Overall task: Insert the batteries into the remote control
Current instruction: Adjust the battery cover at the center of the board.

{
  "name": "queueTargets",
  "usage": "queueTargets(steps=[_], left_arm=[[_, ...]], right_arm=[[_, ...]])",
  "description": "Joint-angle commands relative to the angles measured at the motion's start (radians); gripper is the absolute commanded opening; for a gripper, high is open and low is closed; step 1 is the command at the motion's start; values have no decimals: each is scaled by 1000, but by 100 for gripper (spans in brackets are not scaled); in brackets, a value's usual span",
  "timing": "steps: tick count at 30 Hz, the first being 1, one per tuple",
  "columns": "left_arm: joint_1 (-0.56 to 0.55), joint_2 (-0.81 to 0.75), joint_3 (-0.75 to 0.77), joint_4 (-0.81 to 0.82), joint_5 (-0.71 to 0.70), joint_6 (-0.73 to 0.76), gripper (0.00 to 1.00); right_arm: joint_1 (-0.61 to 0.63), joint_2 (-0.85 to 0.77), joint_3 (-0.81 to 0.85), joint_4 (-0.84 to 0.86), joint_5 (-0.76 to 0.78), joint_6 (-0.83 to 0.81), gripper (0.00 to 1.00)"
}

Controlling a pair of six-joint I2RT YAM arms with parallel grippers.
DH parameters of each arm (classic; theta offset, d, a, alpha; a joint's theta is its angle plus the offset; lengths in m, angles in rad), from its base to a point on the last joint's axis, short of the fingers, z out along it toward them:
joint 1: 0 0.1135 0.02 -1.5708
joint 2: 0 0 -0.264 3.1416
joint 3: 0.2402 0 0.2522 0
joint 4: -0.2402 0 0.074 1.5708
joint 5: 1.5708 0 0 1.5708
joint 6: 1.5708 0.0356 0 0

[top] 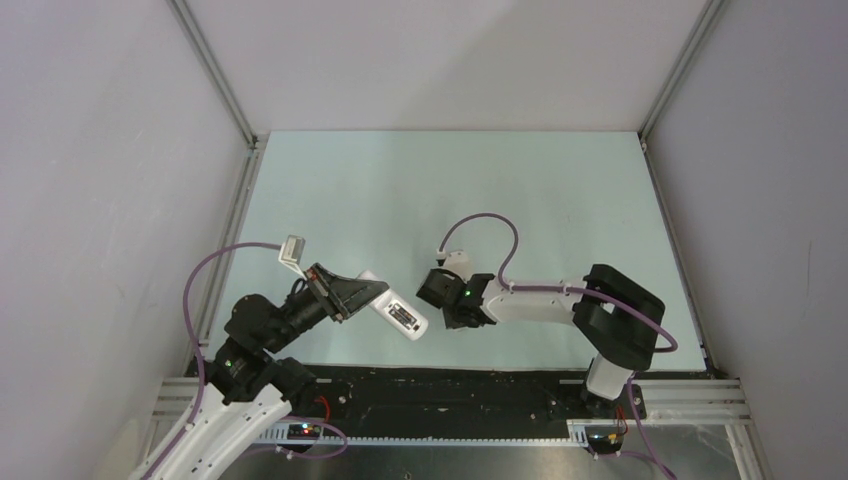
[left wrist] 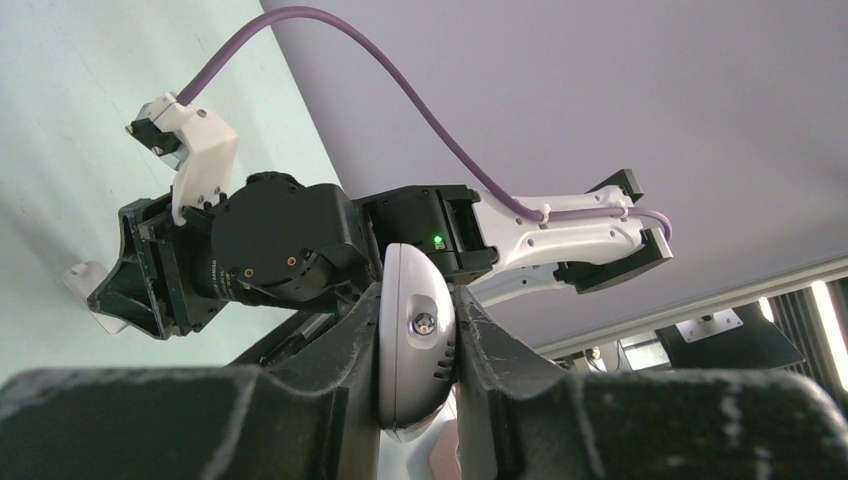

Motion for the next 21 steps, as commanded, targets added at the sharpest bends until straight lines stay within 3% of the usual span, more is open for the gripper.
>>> queueTargets(steps=[1,5,8,21], left_arm=[[2,5,7,23,-1,-3,1],[0,12,9,22,1,-3,1],[2,15,9,23,2,-3,1],[2,17,18,22,0,-1,1]], right_arm=[[18,75,-93,44,-120,44,29],[16,56,-118,71,-122,50,18],[16,48,-121,79,-123,42,0],[23,-84,-121,24,-1,42,0]])
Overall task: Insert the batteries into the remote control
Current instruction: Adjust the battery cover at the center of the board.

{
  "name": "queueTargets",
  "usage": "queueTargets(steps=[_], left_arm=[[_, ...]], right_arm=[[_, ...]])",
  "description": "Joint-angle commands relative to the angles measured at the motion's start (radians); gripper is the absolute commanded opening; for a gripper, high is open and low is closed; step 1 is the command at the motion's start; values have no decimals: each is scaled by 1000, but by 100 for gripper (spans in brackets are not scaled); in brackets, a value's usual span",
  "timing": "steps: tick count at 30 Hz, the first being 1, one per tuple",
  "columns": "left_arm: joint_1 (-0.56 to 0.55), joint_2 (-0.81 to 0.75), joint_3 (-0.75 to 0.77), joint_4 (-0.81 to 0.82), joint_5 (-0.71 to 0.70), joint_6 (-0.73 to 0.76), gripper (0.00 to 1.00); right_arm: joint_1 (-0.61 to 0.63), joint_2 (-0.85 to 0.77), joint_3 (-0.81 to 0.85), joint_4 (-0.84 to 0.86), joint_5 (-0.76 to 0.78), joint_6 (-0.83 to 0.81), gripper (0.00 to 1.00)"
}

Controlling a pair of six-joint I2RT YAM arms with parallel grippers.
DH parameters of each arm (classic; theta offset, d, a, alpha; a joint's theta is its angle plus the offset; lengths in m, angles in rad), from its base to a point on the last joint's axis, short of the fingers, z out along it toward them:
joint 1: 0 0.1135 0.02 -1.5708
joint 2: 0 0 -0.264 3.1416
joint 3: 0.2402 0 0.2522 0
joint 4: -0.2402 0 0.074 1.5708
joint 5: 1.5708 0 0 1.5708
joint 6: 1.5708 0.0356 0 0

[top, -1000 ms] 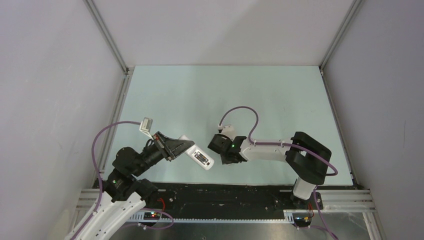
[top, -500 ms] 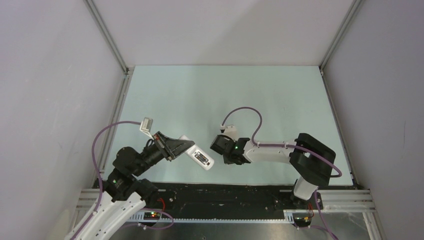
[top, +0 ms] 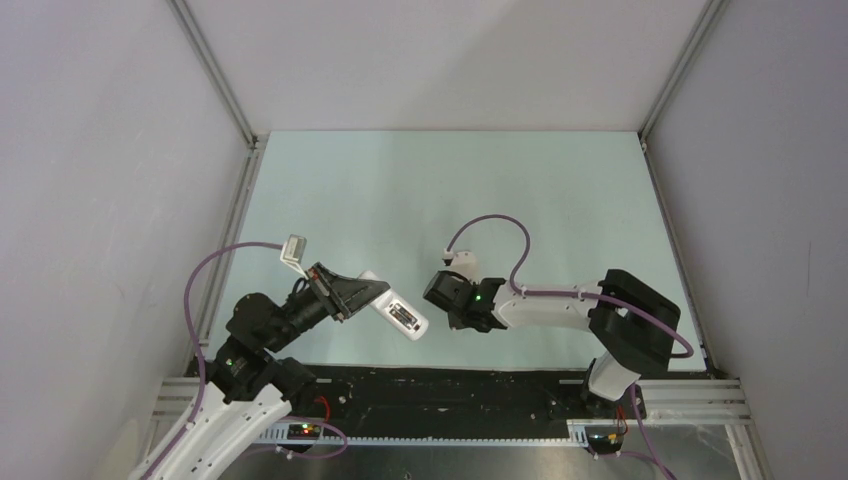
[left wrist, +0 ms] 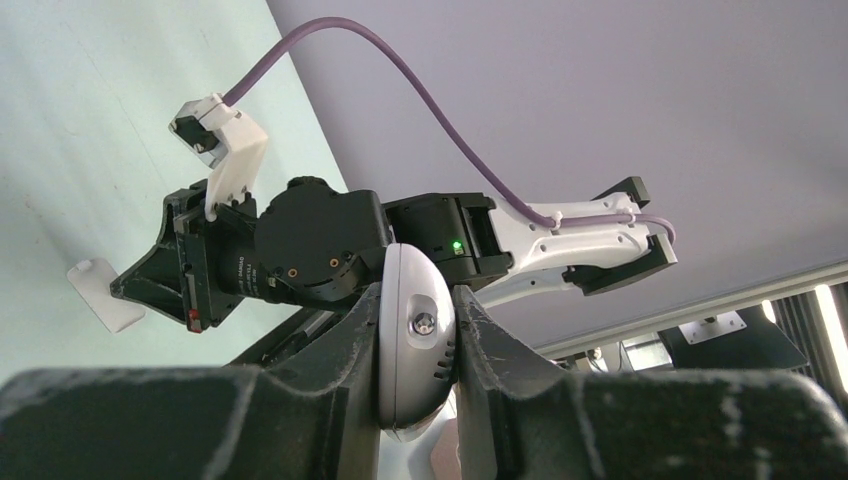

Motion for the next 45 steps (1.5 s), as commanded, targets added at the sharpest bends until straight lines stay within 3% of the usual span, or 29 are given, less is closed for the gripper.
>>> queueTargets(steps=[1,17,22,29,45], left_arm=[[1,7,18,26,0,-1,1],[1,7,36,26,2,3,1],[2,1,35,25,2,4,1],[1,-9,31,25,-1,0,1],[1,-13,27,23,-3,-2,1]], right_arm=[[20,-22,-43,-48,-18,19,0],[8,-33,162,-490,222,-26,0],[8,40,212,-586,266,-20,0],[28,157,236,-585,293,2,0],[71,244,254,-478,224,-18,0]])
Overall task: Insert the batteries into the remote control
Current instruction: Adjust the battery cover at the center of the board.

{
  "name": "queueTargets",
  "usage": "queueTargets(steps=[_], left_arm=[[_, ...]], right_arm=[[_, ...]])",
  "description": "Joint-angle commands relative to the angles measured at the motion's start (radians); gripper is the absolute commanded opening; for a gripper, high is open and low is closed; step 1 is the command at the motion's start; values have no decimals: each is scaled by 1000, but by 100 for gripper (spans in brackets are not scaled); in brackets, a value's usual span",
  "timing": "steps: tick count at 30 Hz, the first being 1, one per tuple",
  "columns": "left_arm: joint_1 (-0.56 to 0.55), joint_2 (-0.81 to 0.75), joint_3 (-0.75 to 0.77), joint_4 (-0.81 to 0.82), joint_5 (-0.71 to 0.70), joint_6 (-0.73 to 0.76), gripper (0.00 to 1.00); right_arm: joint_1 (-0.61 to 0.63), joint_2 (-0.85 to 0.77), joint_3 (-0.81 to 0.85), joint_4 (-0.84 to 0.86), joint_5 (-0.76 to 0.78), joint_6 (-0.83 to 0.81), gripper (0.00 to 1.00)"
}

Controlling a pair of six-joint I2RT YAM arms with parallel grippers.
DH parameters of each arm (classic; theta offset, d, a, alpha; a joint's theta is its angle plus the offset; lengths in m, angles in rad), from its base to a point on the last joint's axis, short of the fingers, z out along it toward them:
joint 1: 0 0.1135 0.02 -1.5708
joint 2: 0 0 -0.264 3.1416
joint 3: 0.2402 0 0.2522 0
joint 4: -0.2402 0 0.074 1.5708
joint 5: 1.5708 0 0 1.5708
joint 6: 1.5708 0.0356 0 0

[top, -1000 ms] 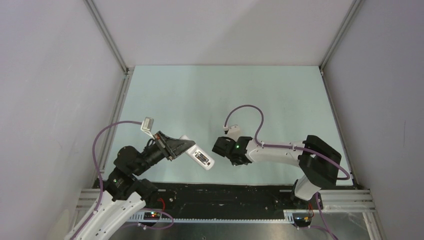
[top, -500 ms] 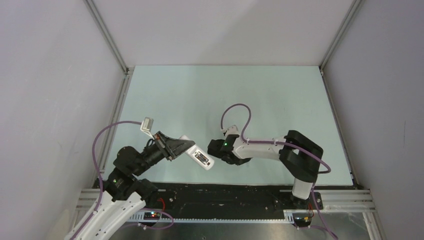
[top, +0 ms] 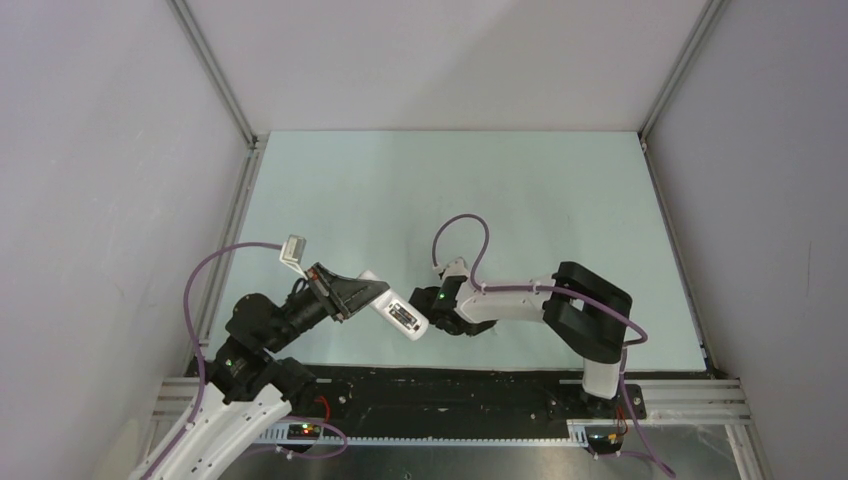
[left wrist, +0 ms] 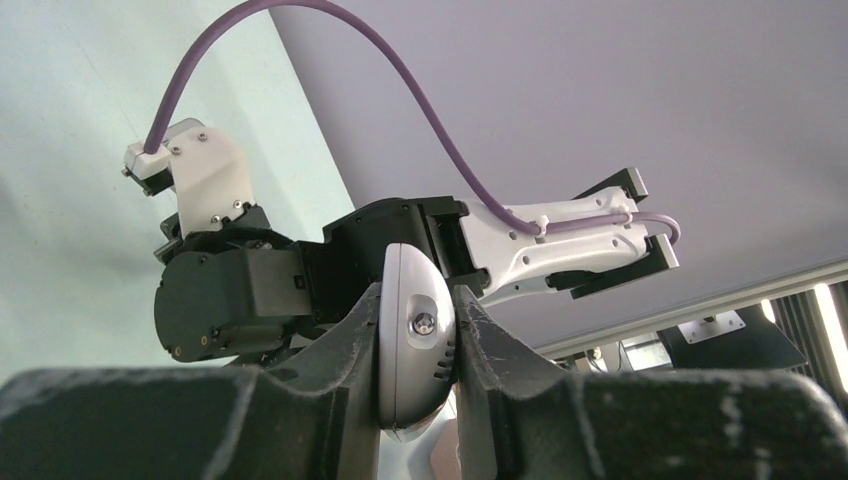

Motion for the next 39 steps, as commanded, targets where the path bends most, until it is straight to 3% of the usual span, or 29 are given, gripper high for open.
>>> queueTargets(steps=[1,5,15,21,34,39], left_arm=[[1,-9,26,24,-3,-1,1],[1,-7,26,24,-3,-2,1],[1,-10,24,24,-5,-3,1],[1,-7,29,24,-5,-1,1],[1,7,50,24,9,17,1],[2,6,49,24,9,16,1]], right_arm=[[16,41,31,72,-21,18,0],[24,43,32,99,-43,18,0],[28,15,32,165,-85,8,36],[24,-21,32,204,-106,4,50],[-110,-255,-78,278,-208,-18,61],[-180,-376,-195,263,-229,15,57]])
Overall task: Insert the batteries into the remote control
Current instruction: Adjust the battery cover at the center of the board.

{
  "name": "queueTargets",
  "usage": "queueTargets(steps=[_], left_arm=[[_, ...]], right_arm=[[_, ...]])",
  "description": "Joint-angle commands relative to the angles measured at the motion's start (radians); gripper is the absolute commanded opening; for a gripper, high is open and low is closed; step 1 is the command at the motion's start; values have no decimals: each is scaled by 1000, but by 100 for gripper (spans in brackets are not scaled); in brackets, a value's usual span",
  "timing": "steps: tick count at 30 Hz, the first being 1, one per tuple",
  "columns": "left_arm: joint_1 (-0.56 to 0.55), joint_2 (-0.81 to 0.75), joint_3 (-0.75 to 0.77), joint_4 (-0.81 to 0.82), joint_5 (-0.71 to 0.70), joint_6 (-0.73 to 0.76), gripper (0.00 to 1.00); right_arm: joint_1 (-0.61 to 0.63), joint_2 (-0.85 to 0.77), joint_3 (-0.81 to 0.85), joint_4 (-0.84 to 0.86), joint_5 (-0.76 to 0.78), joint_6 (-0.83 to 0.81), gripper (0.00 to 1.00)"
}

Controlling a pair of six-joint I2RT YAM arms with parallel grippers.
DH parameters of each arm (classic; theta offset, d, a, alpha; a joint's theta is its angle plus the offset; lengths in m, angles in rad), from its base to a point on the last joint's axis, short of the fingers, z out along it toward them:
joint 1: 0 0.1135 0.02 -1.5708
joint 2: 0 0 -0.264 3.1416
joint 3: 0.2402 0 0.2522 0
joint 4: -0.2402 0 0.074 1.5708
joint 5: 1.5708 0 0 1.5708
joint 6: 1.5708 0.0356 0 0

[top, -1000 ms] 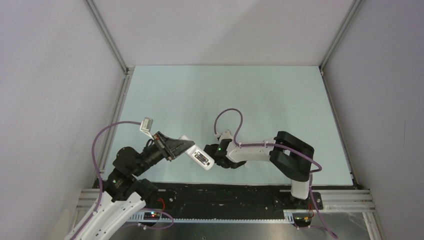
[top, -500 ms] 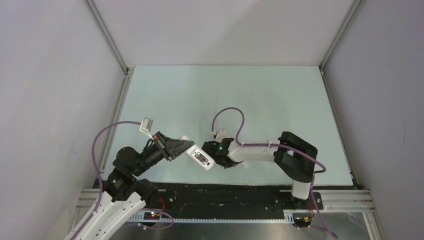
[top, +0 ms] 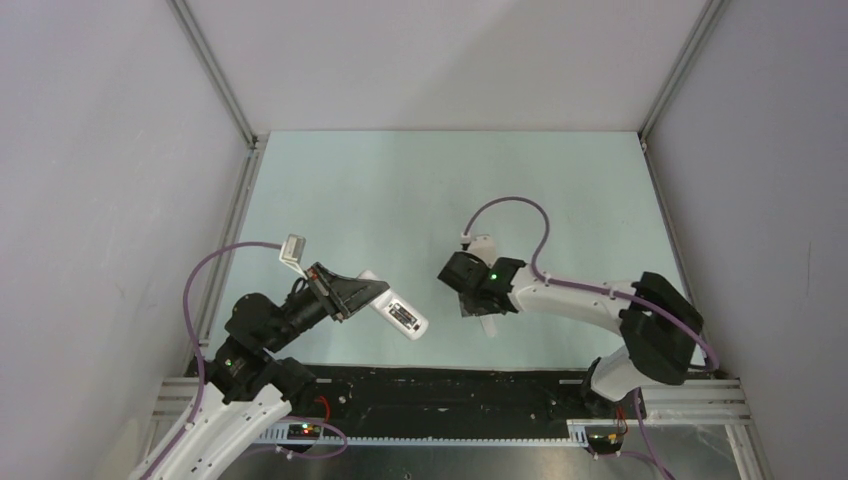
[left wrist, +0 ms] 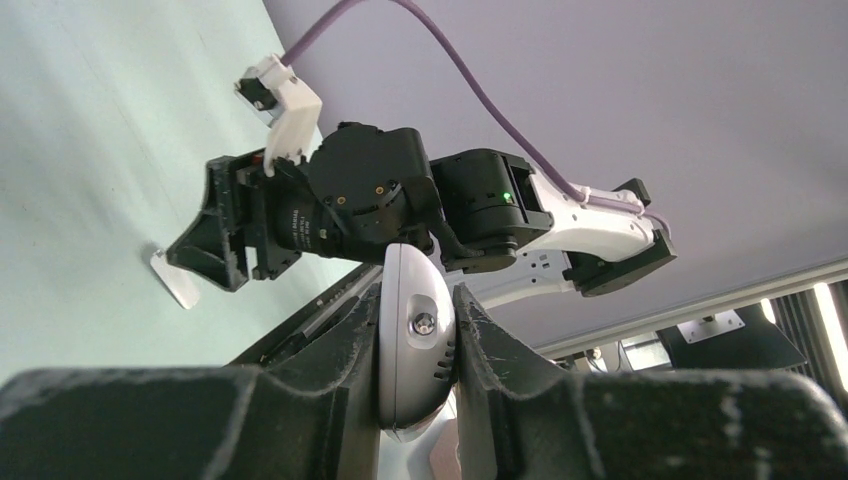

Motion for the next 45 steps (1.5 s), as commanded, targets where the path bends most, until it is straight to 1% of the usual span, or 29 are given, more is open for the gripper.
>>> queueTargets(steps=[1,2,3,4,5,6,7,8,9,10,11,12,15,20,31,34,40,45], left_arm=[[1,4,43,24,8,15,1],[1,4,43,24,9,14,1],[1,4,43,24,10,14,1],[1,5,43,24,12,13,1],[1,5,43,24,13,14,1],[1,6,43,24,16,15,1],[1,8,43,23,17,14,1],[1,10,43,24,18,15,1],[1,10,42,24,17,15,1],[2,13,42,24,17,15,1],[2,15,43,24,17,16,1],[1,17,43,23,17,16,1],[1,16,46,23,17,20,1],[1,17,40,24,16,21,1],[1,29,45,24,14,26,2],[1,28,44,24,12,24,2],[1,27,44,24,8,21,2],[1,29,43,23,10,19,1]], right_arm=[[-58,-106,-125,-10,-34,40,53],[-87,-138,-146,0,-42,52,49],[-99,-165,-190,8,-63,57,43],[-122,-177,-211,26,-84,65,39],[-131,-193,-248,37,-94,69,32],[-143,-199,-264,55,-107,76,28],[-146,-205,-287,64,-112,80,21],[-147,-203,-296,80,-120,84,18],[-148,-194,-309,87,-125,86,11],[-148,-188,-317,104,-134,88,8],[-148,-172,-322,113,-140,89,2],[-148,-165,-331,133,-152,90,0],[-146,-131,-346,175,-171,92,0],[-116,-105,-358,194,-181,93,0],[-43,-129,-359,226,-249,116,0],[-35,-121,-359,265,-268,119,0],[-37,-51,-355,372,-300,110,0],[-37,32,-311,378,-264,101,0]])
